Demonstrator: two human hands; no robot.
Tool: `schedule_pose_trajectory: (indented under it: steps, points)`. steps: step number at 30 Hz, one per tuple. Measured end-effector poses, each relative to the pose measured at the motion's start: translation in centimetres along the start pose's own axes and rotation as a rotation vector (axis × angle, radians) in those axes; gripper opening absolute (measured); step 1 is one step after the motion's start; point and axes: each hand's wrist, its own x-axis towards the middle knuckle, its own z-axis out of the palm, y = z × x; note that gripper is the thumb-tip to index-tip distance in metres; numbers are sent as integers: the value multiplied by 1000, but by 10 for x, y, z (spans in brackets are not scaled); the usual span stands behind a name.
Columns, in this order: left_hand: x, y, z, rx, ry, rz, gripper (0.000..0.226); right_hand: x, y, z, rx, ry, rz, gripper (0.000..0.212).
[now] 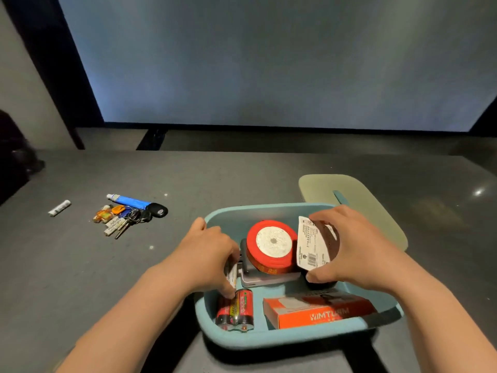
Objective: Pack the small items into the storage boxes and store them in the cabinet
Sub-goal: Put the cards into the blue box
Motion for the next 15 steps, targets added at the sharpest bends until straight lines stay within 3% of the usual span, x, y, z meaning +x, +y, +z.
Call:
schedule_pose_trajectory:
  steps: [9,15]
  points:
    - [0,13,0,129,-125,-19,59,14,12,10,1,-75,-47,97]
    - [6,16,7,229,-154,-38,53,8,52,14,-227,-128,-44,94]
